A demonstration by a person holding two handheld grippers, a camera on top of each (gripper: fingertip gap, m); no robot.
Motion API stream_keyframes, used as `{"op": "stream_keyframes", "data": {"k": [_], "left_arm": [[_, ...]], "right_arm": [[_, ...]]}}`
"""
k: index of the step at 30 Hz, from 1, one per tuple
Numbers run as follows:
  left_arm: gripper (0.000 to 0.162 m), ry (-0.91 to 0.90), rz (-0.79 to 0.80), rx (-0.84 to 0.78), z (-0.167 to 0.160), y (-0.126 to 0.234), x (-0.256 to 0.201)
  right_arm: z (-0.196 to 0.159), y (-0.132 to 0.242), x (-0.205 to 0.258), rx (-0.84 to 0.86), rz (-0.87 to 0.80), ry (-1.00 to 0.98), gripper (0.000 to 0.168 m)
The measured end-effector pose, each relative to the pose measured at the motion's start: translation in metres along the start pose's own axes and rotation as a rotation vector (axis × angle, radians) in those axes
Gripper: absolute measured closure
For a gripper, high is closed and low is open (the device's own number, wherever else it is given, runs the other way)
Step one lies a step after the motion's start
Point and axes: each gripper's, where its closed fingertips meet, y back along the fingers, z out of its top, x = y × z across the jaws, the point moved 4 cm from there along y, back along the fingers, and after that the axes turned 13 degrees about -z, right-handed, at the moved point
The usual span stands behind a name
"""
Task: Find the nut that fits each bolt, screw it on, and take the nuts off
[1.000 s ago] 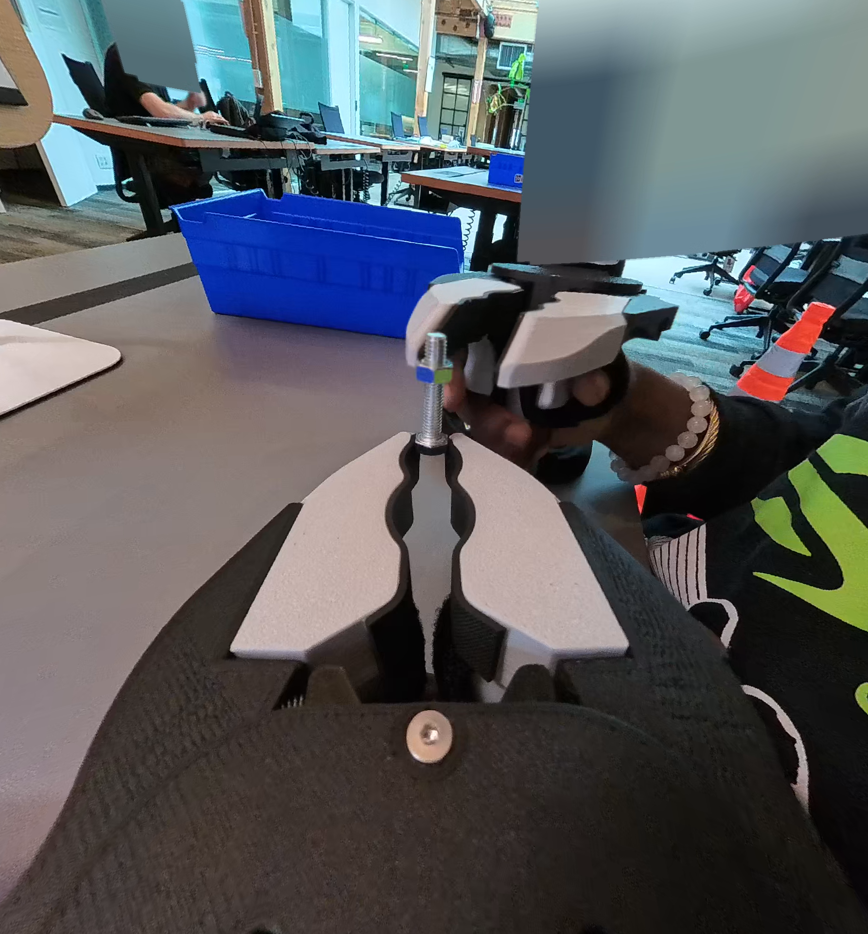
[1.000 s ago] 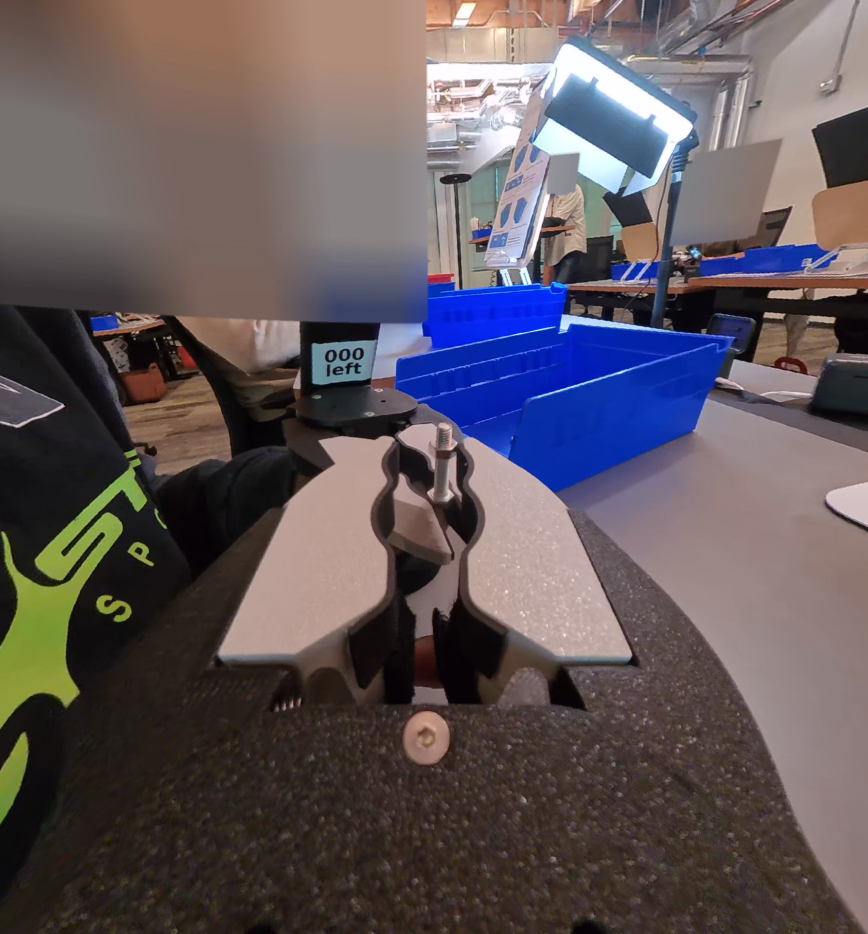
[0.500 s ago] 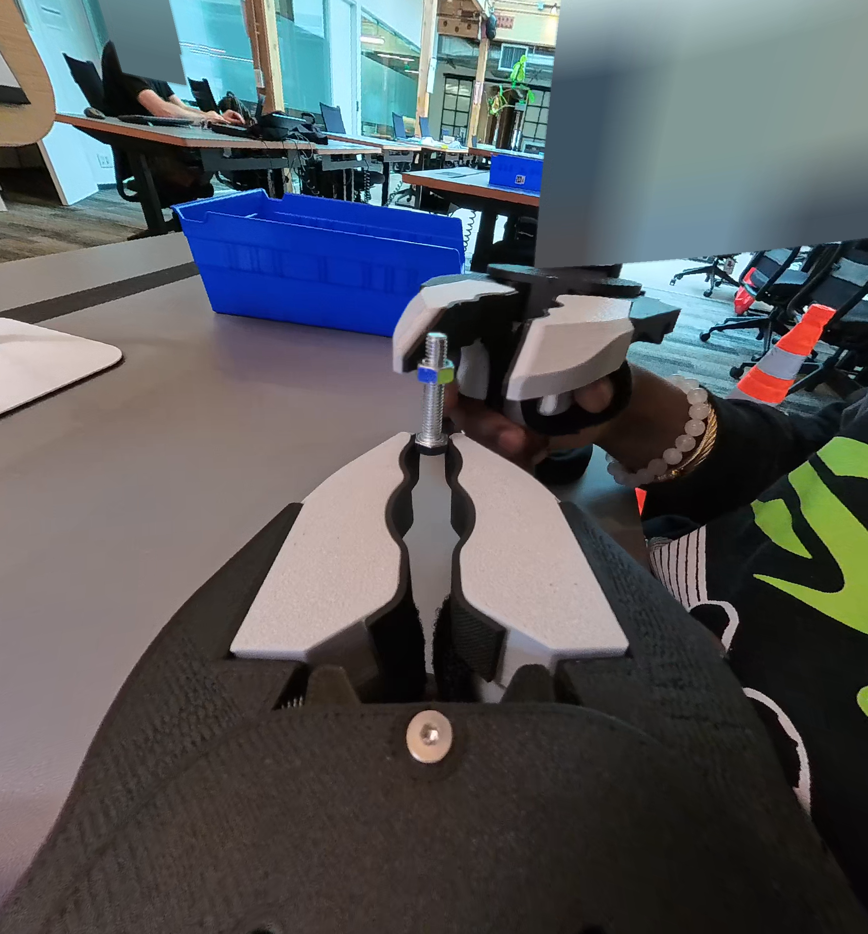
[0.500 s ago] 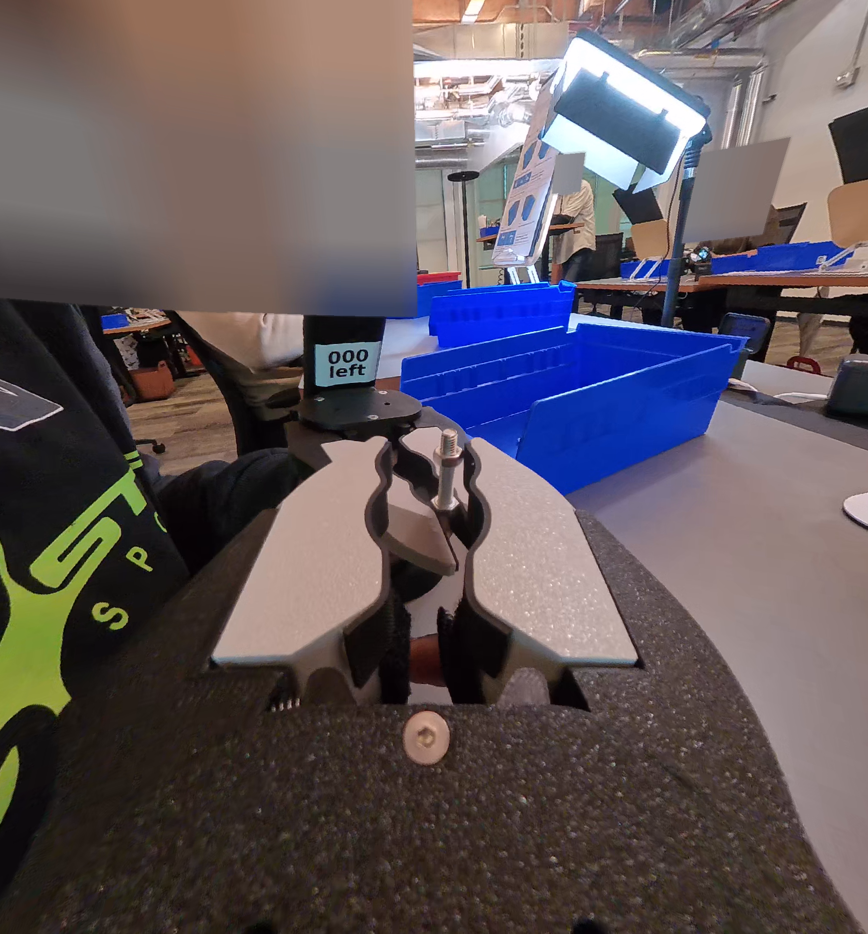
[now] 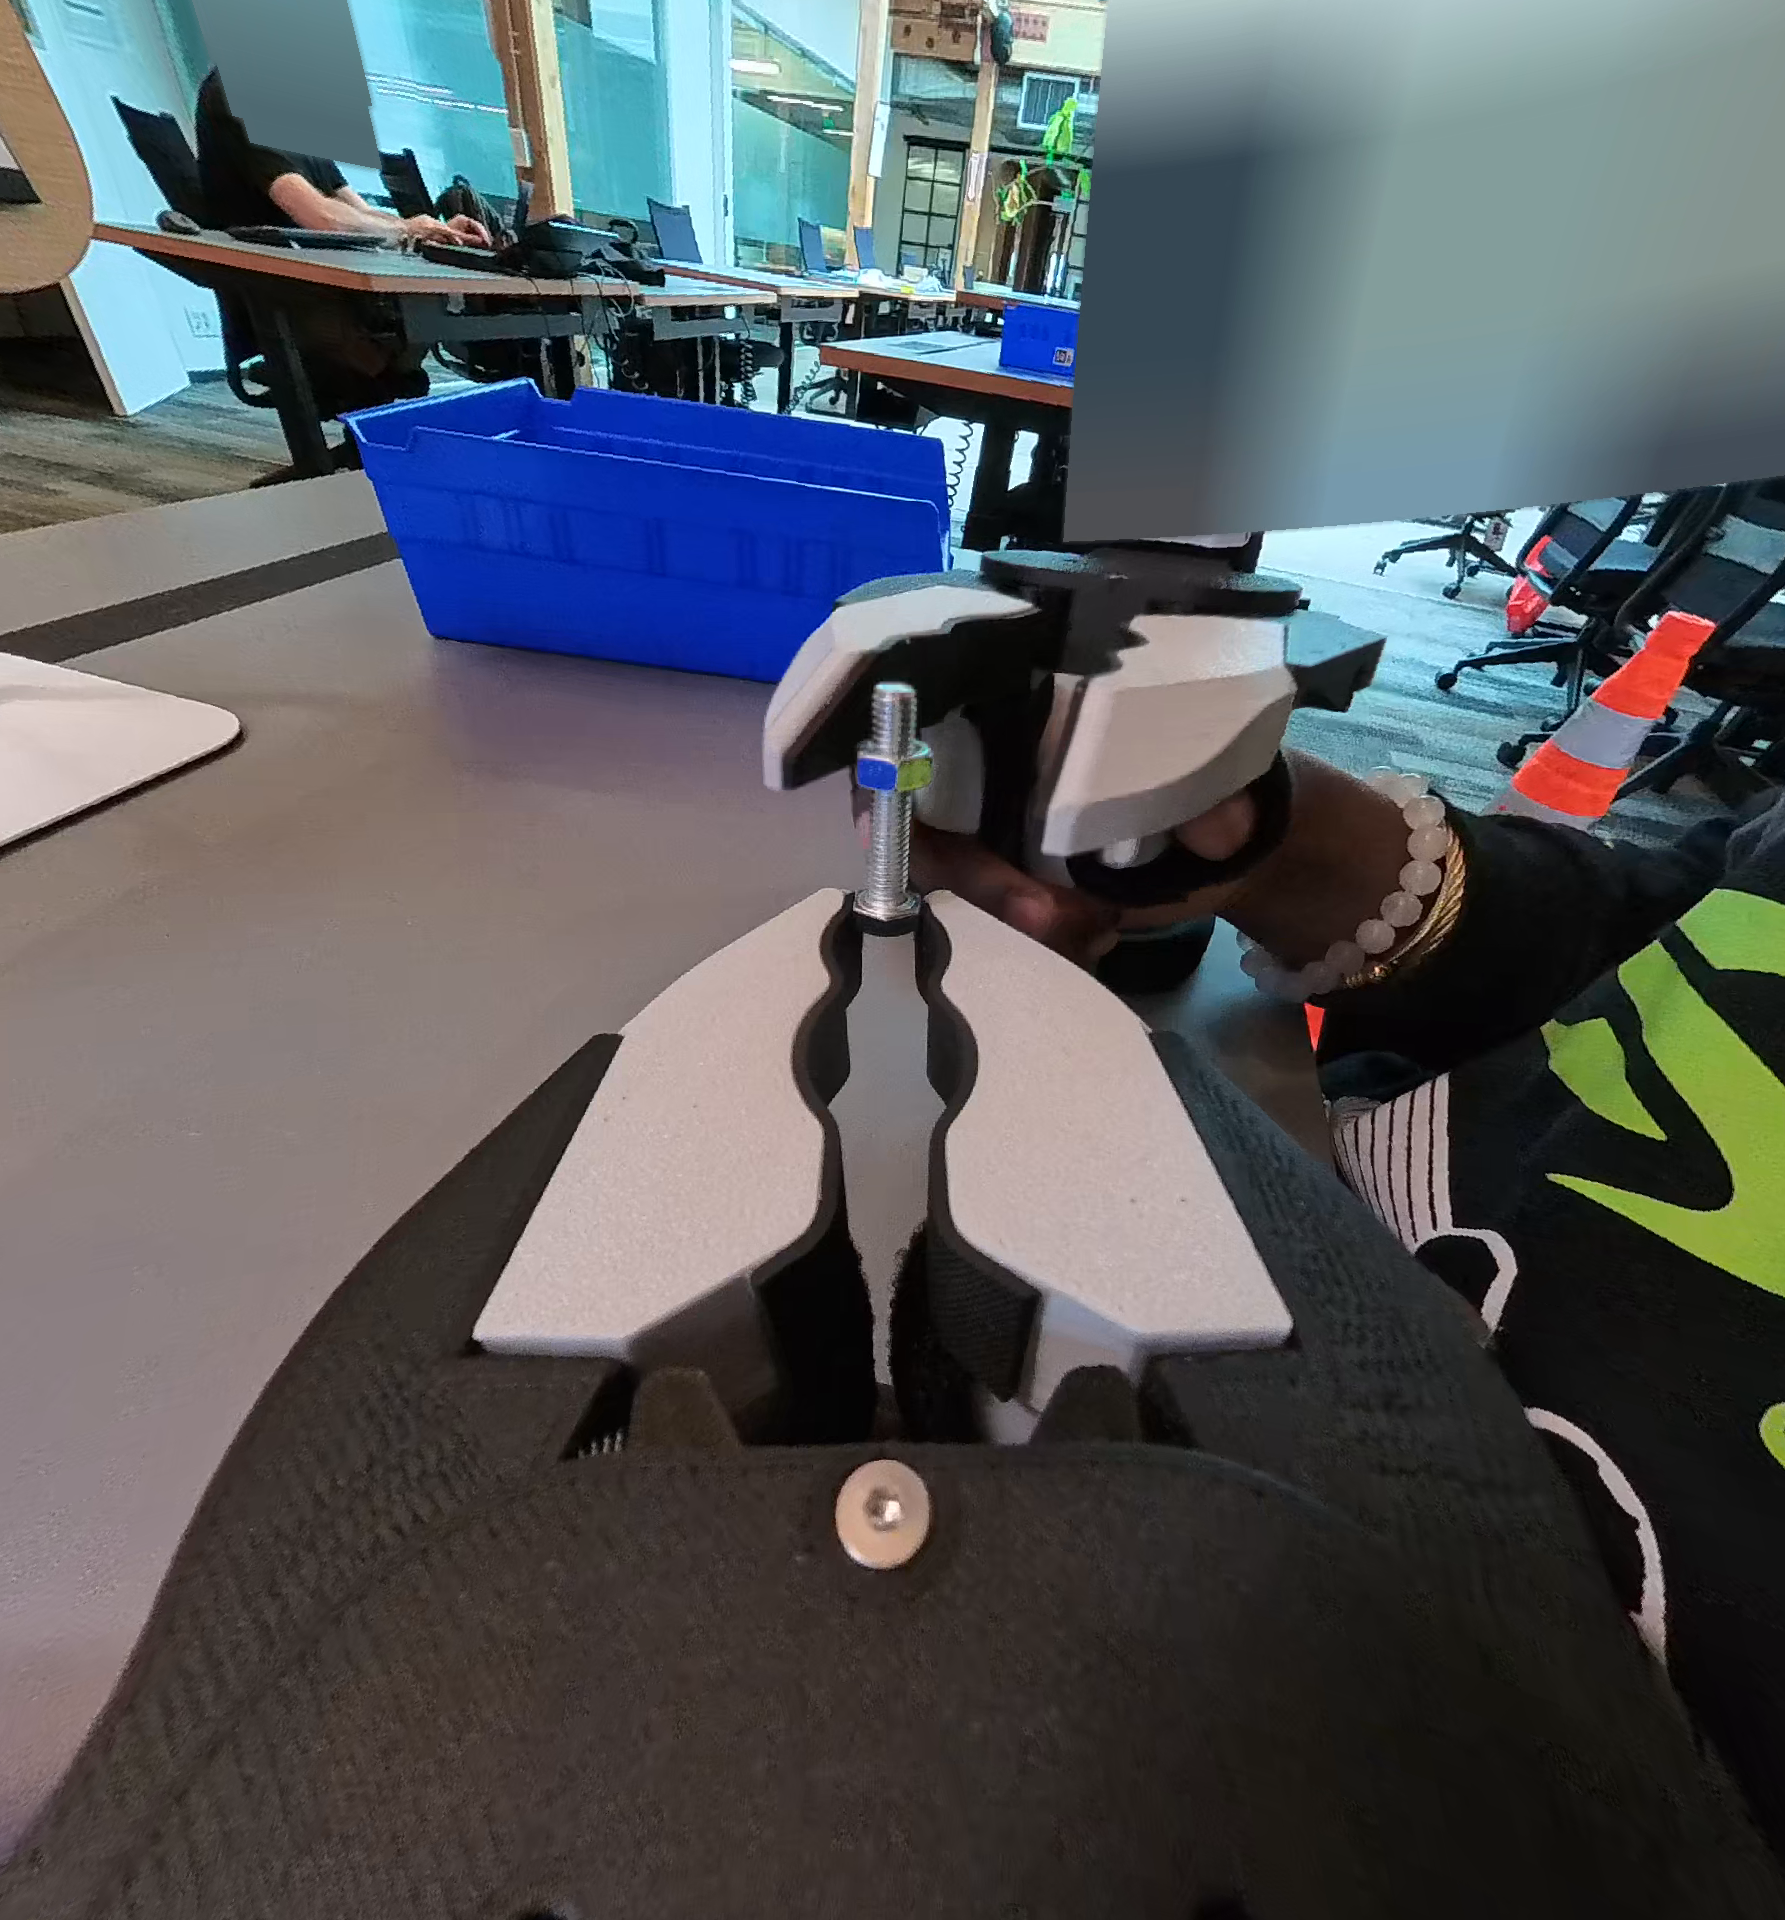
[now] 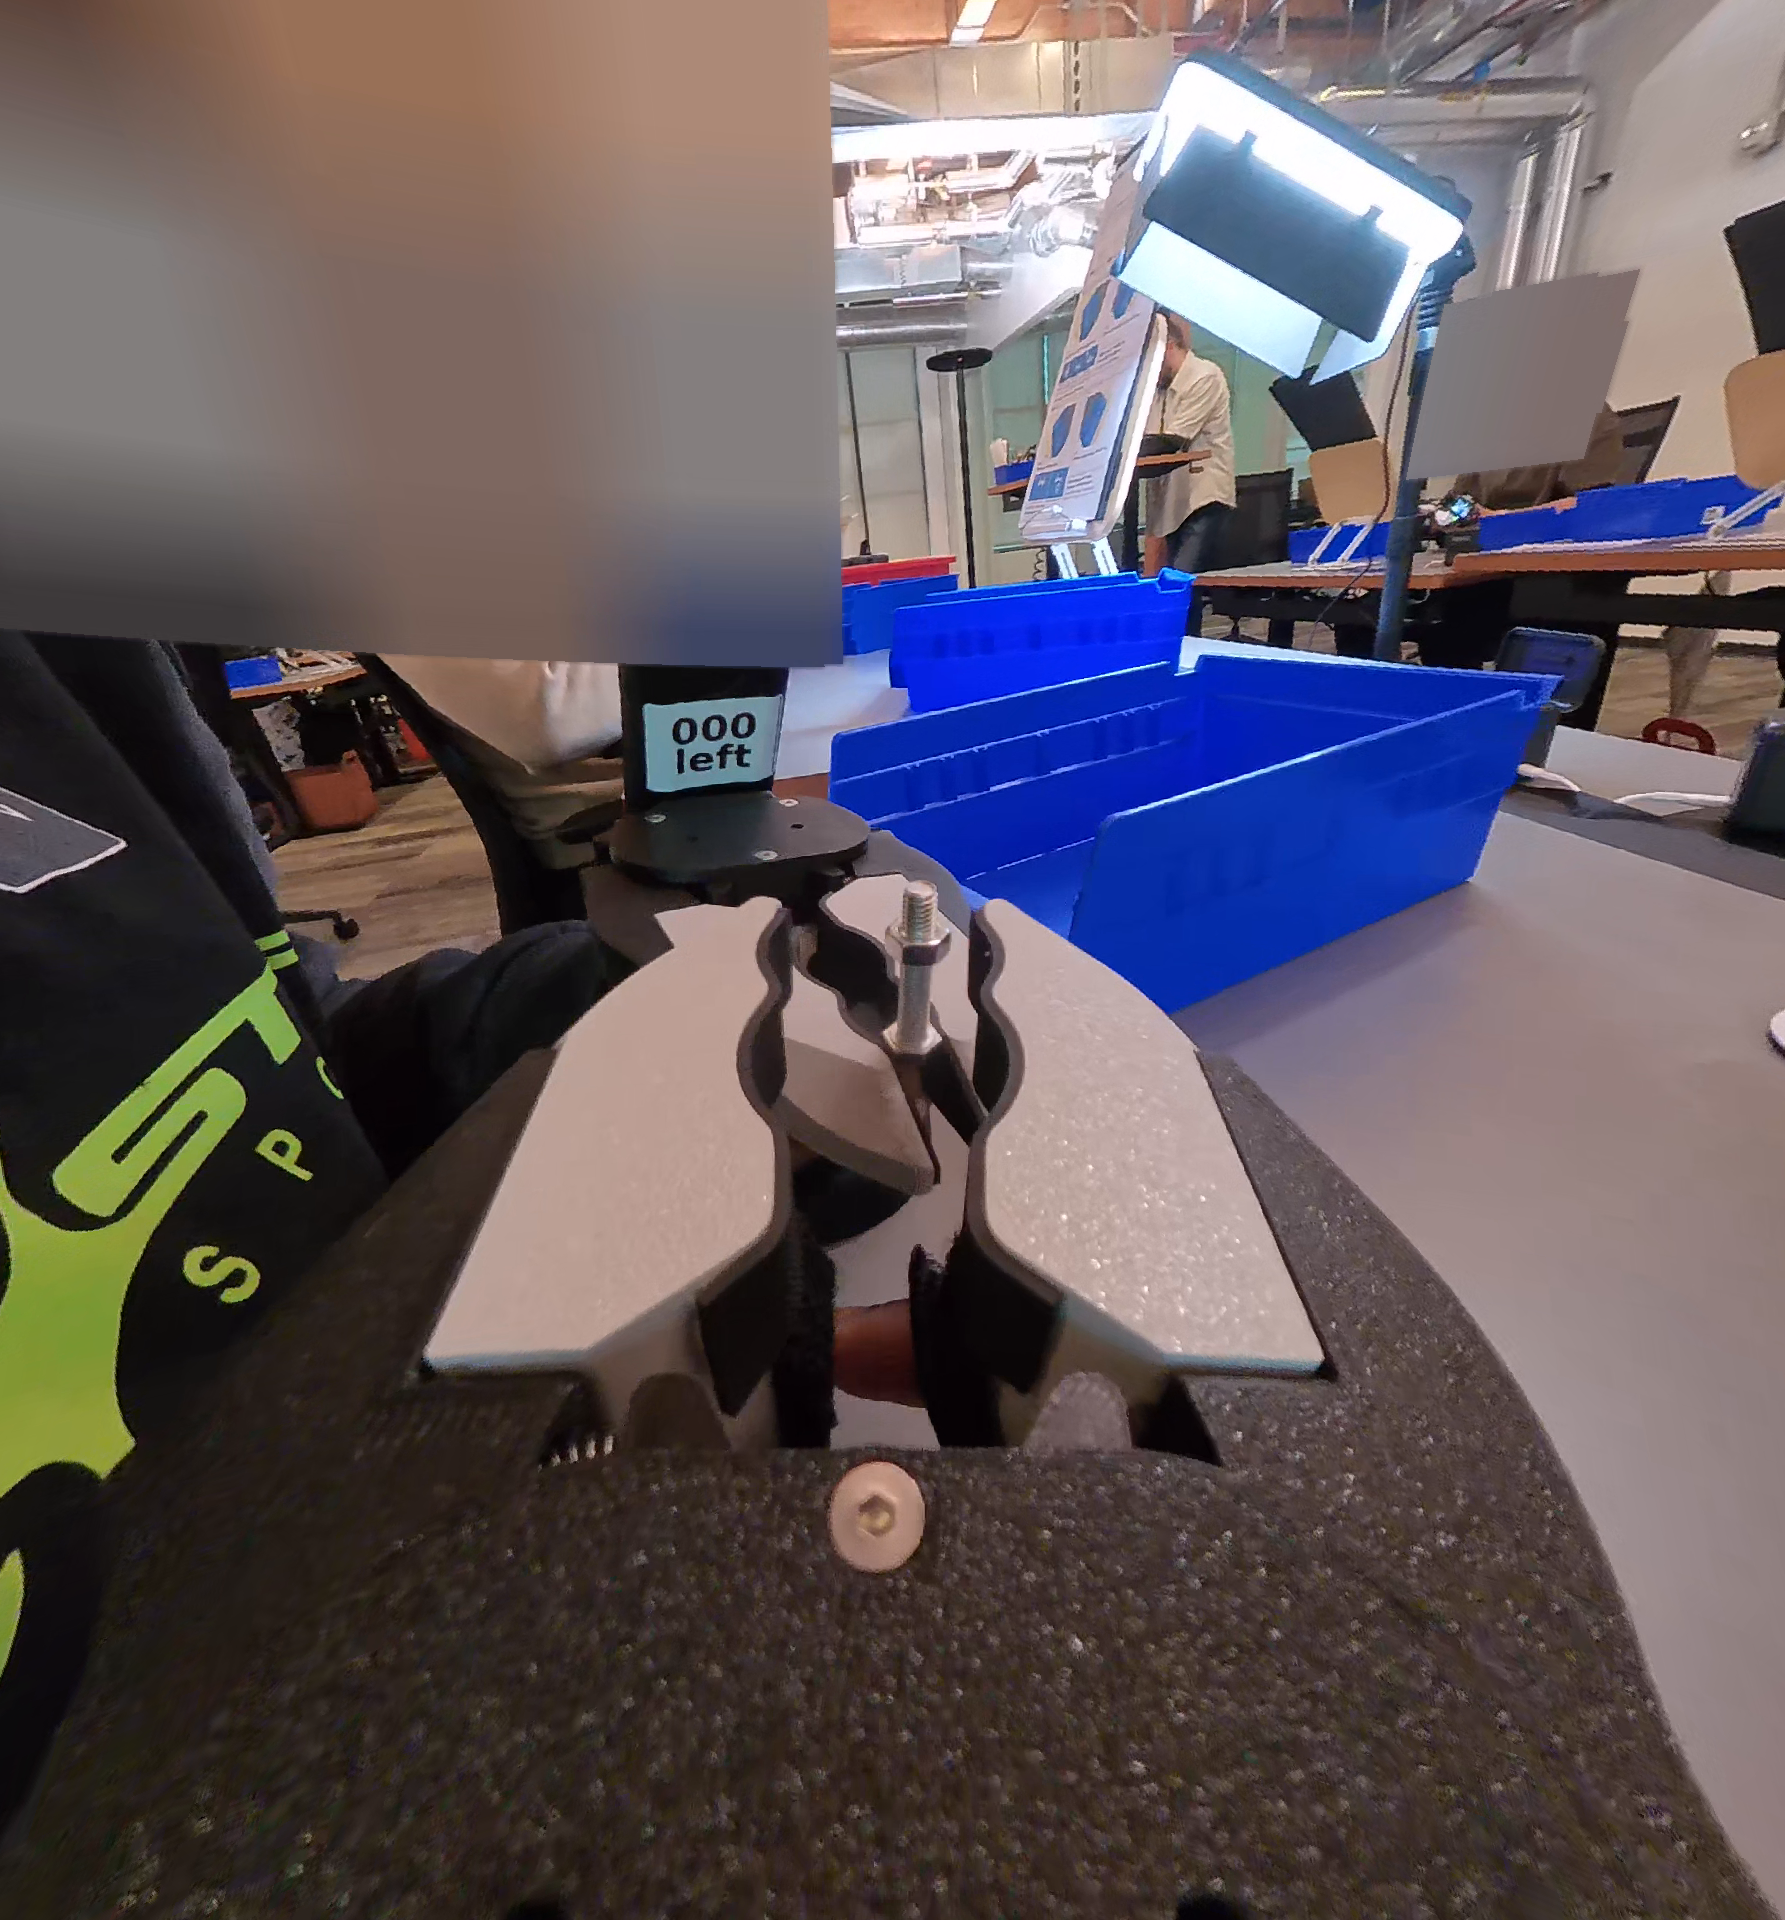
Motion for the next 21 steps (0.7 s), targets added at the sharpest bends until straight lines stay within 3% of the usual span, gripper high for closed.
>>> {"op": "stream_keyframes", "data": {"k": [13, 21], "left_arm": [[0.152, 0.003, 0.008, -0.011, 0.001, 0.001, 0.001], [0.152, -0.001, -0.002, -0.001, 0.0, 0.0, -0.001]], "right_arm": [[0.003, 0.015, -0.004, -0.005, -0.02, 0.01, 0.151], [0.0, 0.002, -0.003, 0.002, -0.005, -0.001, 0.138]]}}
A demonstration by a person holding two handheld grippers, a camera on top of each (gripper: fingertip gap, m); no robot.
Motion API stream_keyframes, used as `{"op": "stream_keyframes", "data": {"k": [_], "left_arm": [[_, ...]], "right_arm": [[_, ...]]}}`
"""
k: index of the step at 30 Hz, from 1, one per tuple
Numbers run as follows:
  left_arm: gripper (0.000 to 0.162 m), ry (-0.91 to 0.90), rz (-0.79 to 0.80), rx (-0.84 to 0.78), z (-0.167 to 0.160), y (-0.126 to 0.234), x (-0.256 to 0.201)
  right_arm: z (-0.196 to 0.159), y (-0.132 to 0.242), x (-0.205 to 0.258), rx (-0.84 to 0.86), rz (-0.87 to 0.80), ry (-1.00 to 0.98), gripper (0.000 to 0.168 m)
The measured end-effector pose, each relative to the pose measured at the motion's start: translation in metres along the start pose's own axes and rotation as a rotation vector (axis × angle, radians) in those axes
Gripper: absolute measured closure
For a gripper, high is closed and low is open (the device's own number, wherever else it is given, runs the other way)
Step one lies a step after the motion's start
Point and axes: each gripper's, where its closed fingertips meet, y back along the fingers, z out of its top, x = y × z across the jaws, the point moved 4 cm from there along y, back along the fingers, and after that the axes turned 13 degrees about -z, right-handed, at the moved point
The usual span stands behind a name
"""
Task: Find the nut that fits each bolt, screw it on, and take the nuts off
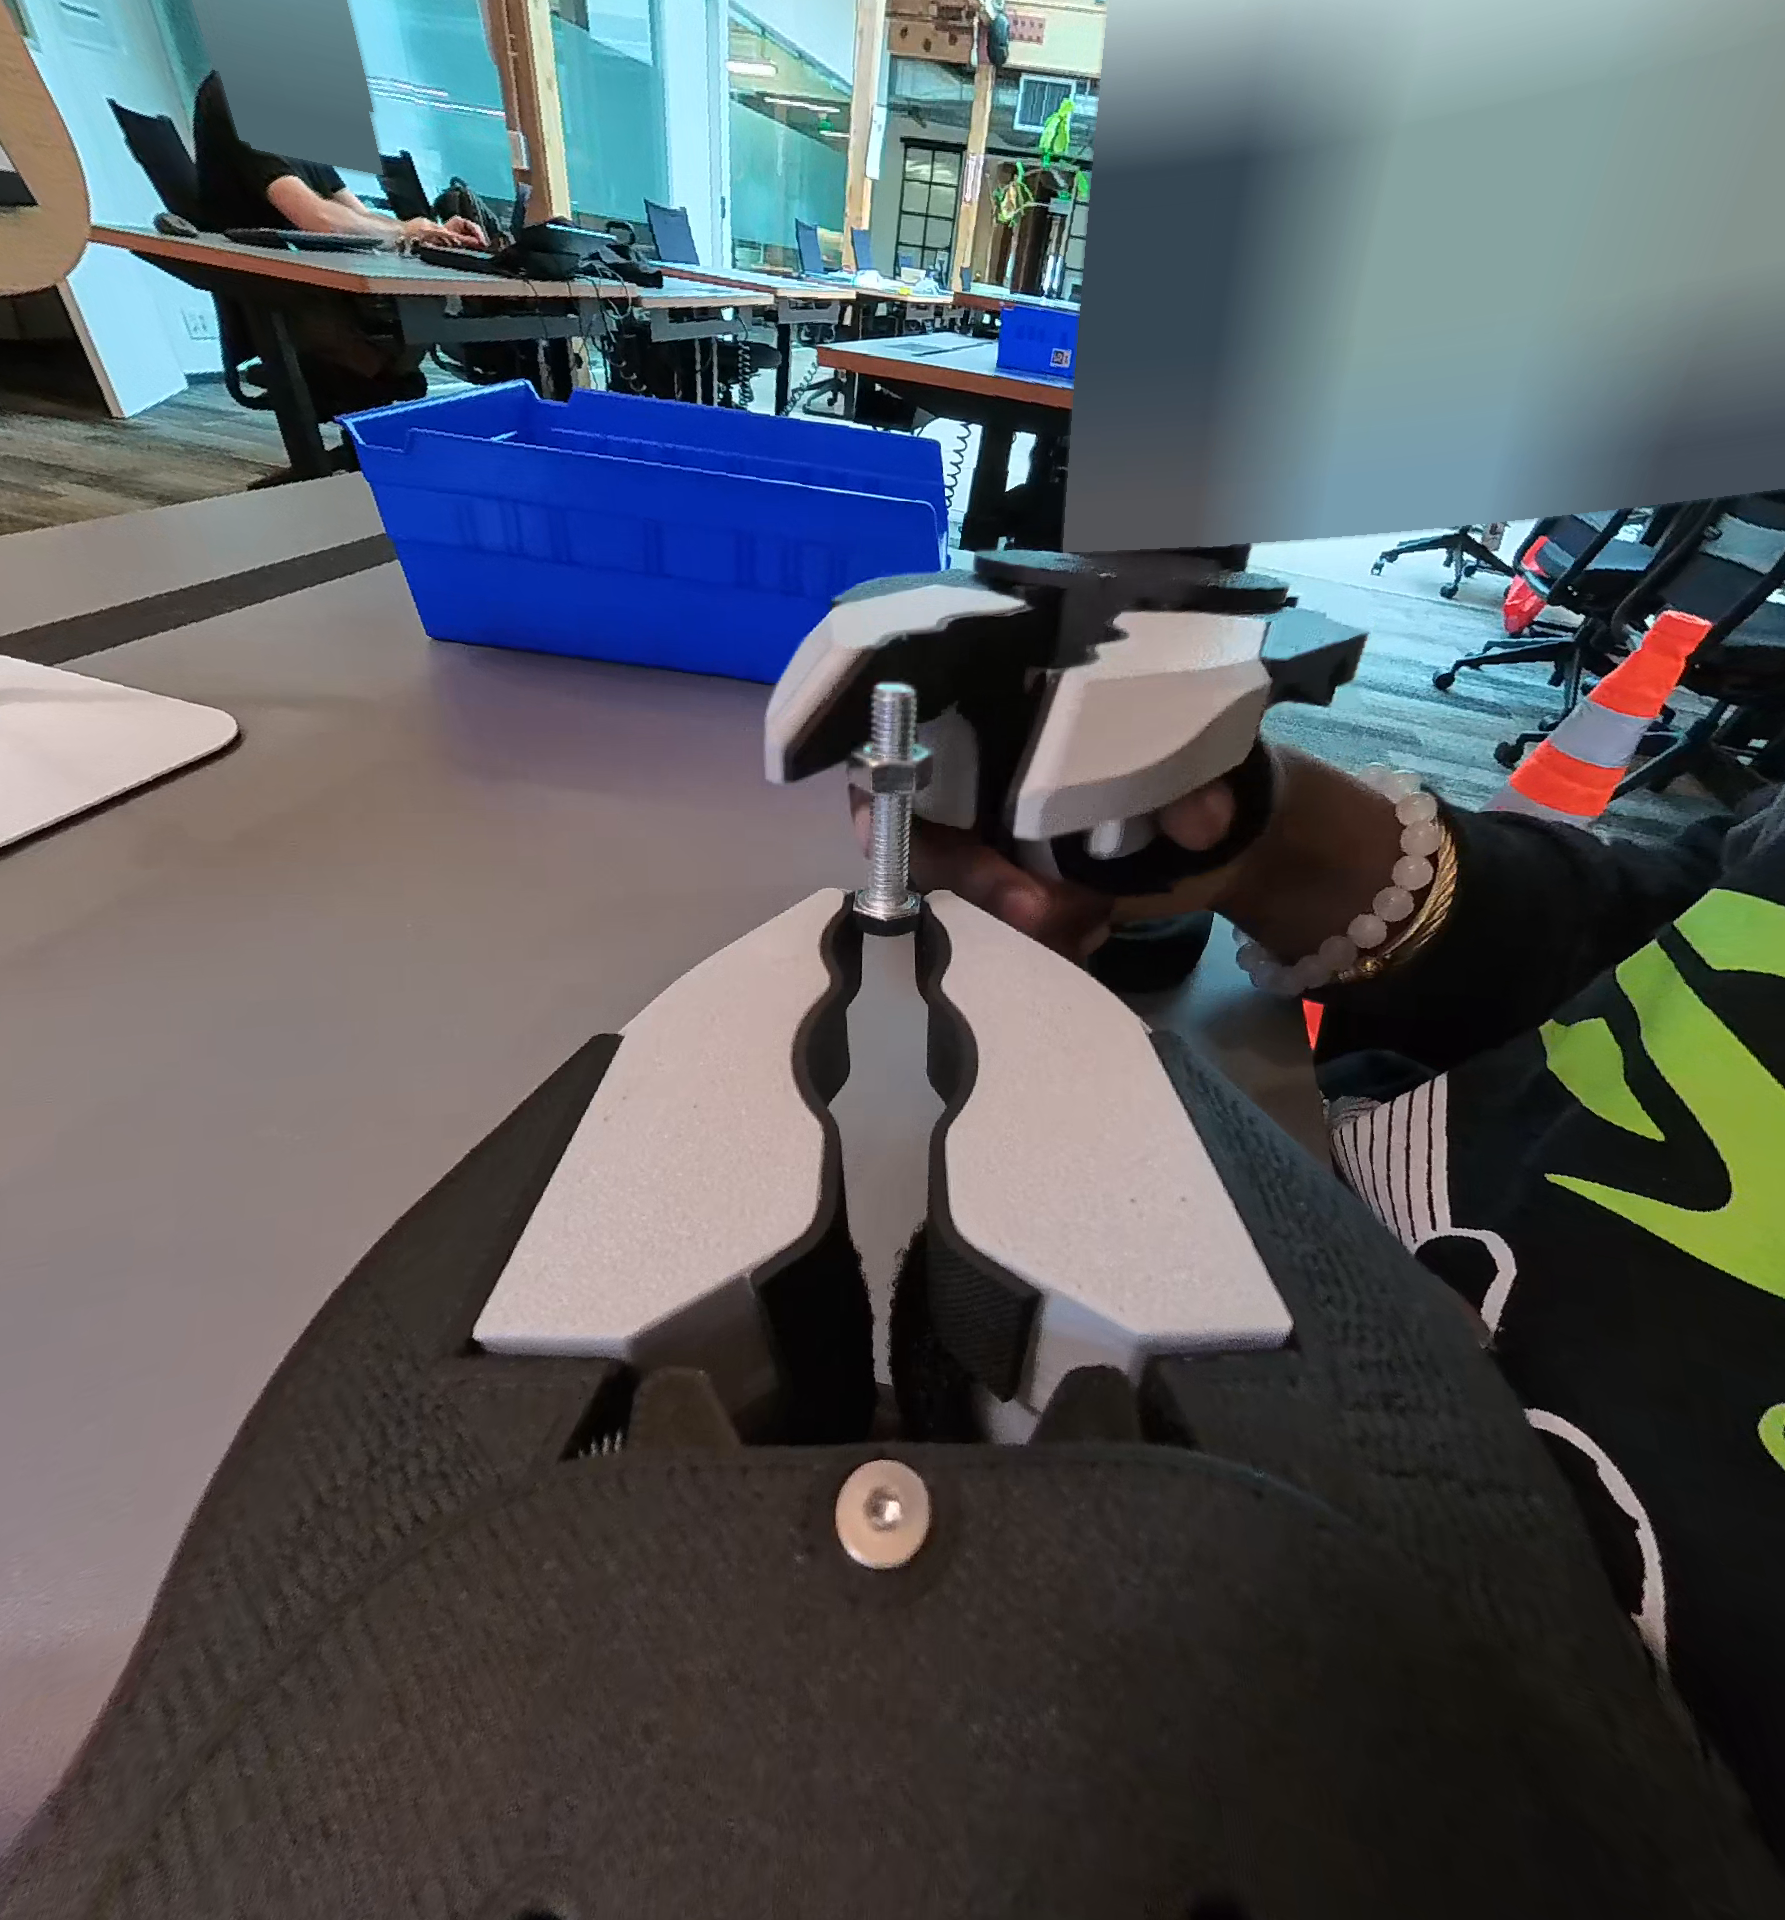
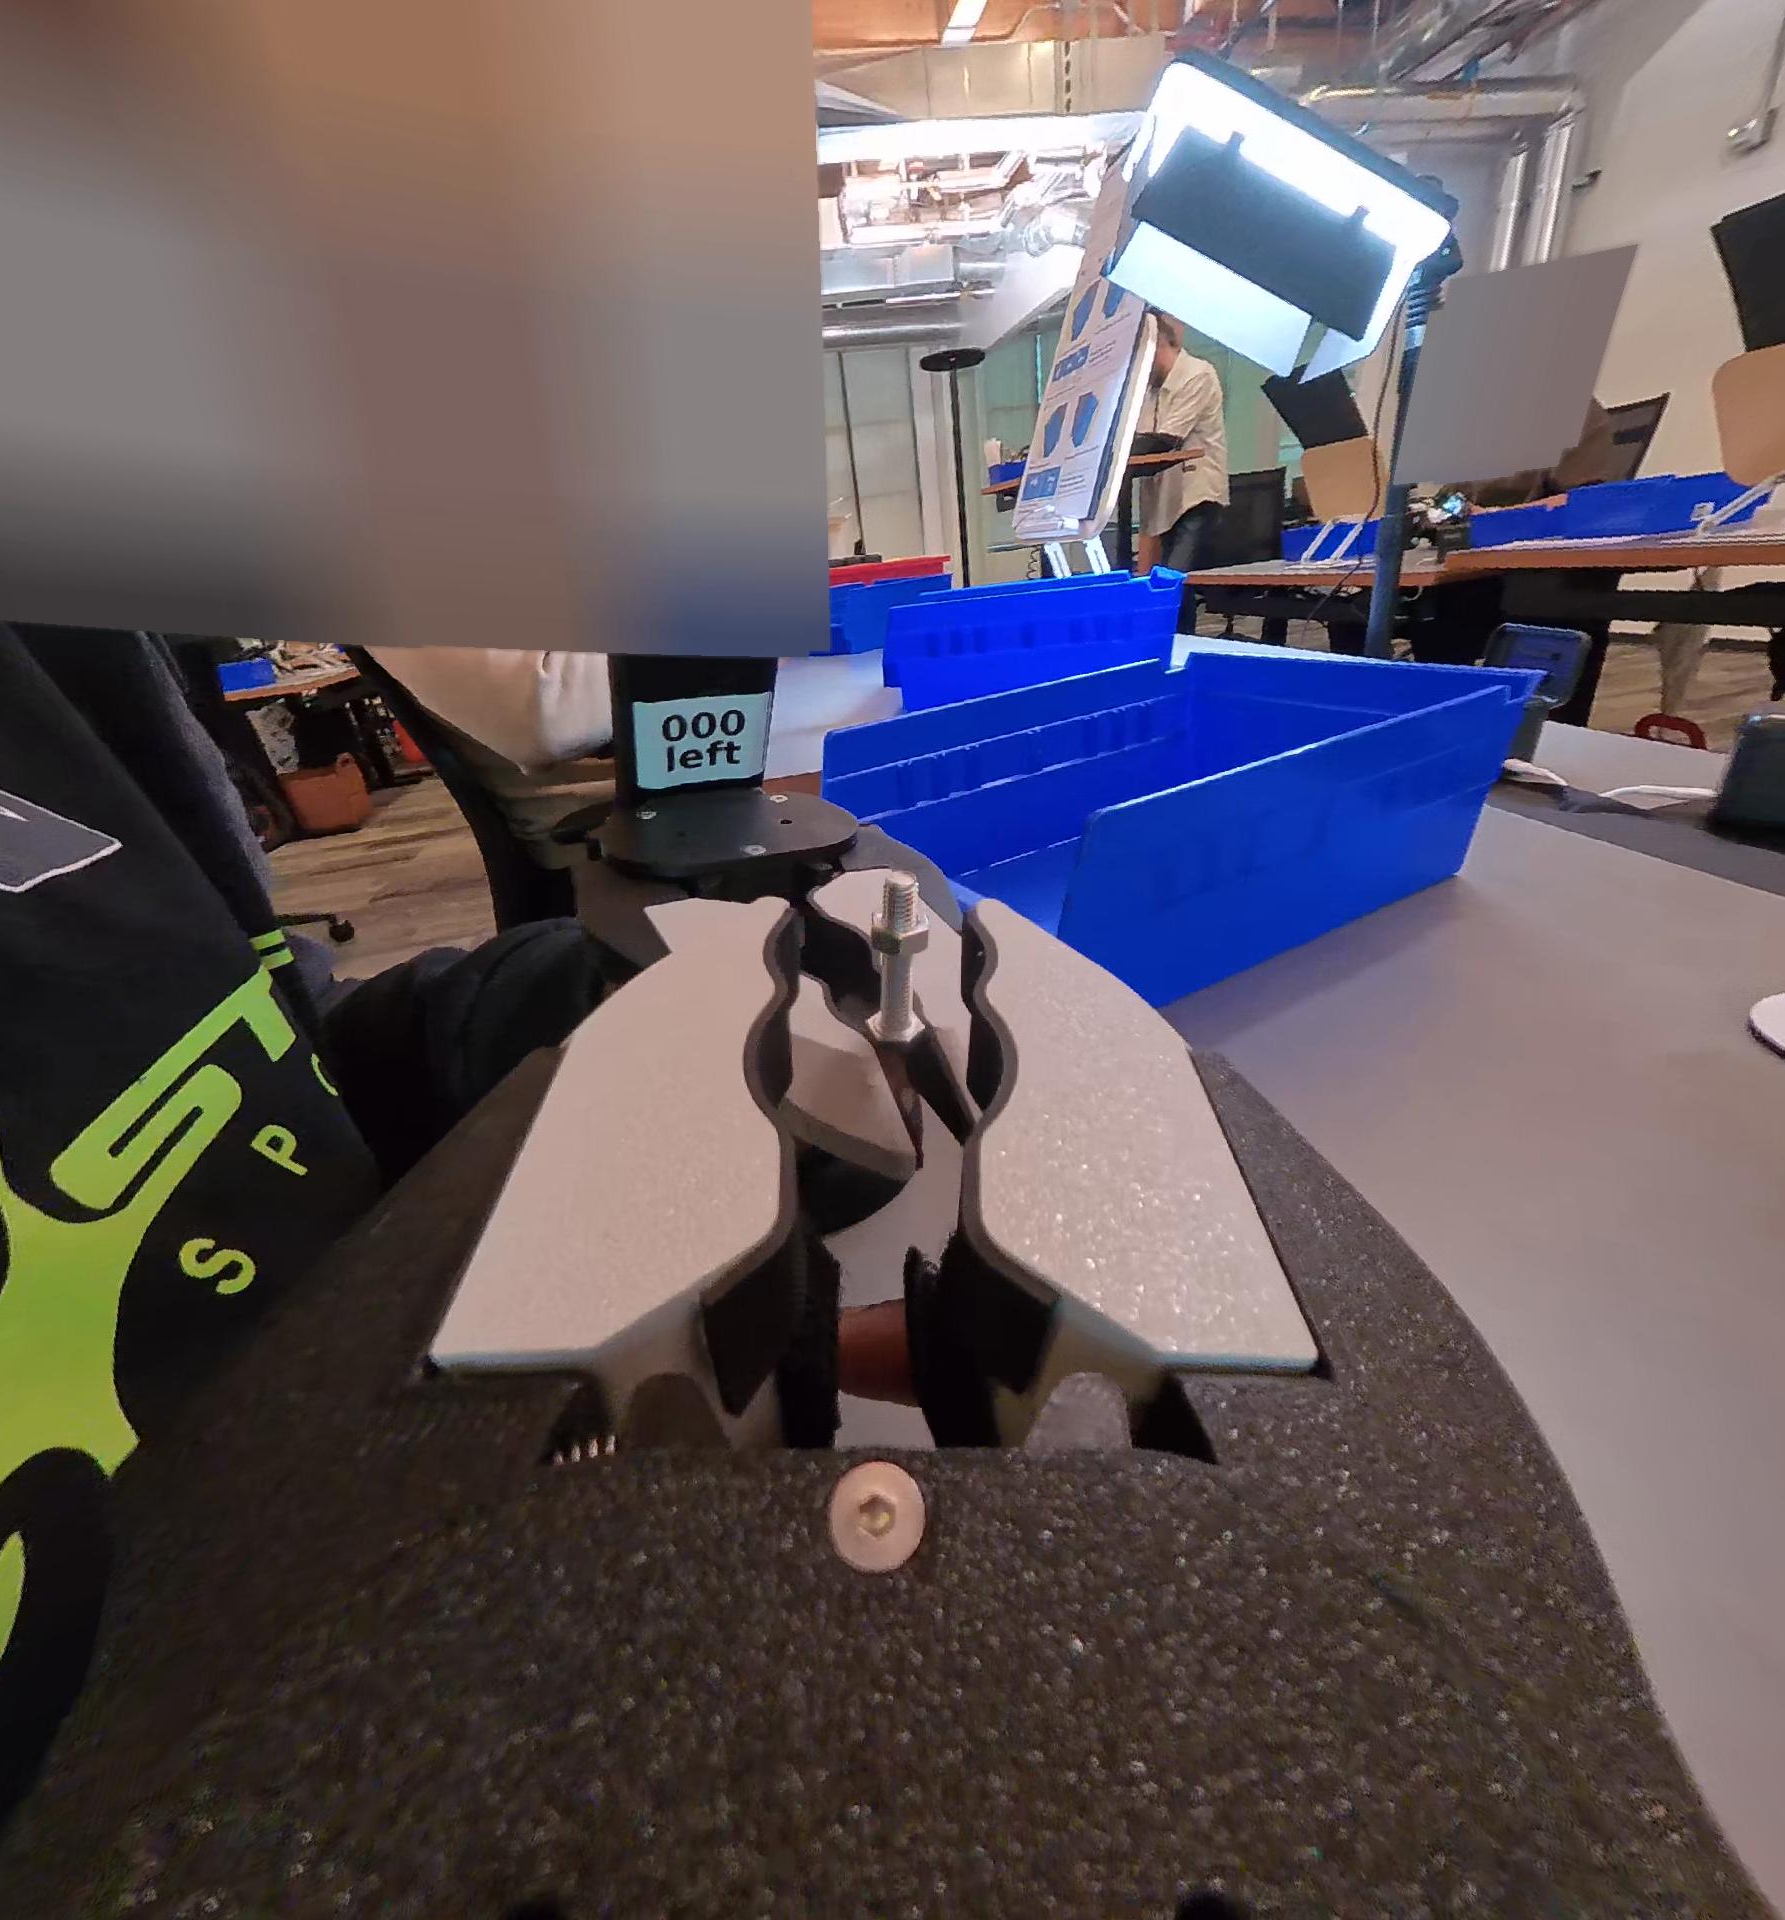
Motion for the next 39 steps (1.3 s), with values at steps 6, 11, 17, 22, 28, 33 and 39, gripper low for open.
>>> {"op": "stream_keyframes", "data": {"k": [6, 11, 17, 22, 28, 33, 39], "left_arm": [[0.152, 0.005, 0.004, -0.001, 0.0, 0.0, 0.001], [0.152, 0.011, 0.015, -0.006, 0.0, 0.001, 0.002], [0.152, 0.008, 0.015, 0.005, 0.0, 0.0, 0.002], [0.152, -0.009, 0.02, 0.031, -0.002, -0.002, 0.001], [0.152, -0.018, 0.02, 0.035, -0.002, -0.003, 0.0], [0.141, -0.014, 0.013, 0.017, 0.0, -0.002, 0.0], [0.106, -0.003, 0.027, 0.026, -0.001, -0.002, 0.003]], "right_arm": [[0.0, -0.001, 0.003, 0.013, 0.017, 0.018, 0.141], [0.002, 0.014, 0.004, 0.023, 0.005, 0.028, 0.15], [0.017, 0.023, -0.002, 0.048, -0.056, 0.087, 0.153], [0.021, 0.013, -0.006, 0.219, -0.069, 0.129, 0.154], [0.016, 0.006, -0.003, 0.315, -0.047, 0.175, 0.162], [0.02, 0.01, -0.007, 0.29, -0.054, 0.138, 0.163], [0.059, 0.043, -0.044, 0.201, -0.203, 0.099, 0.163]]}}
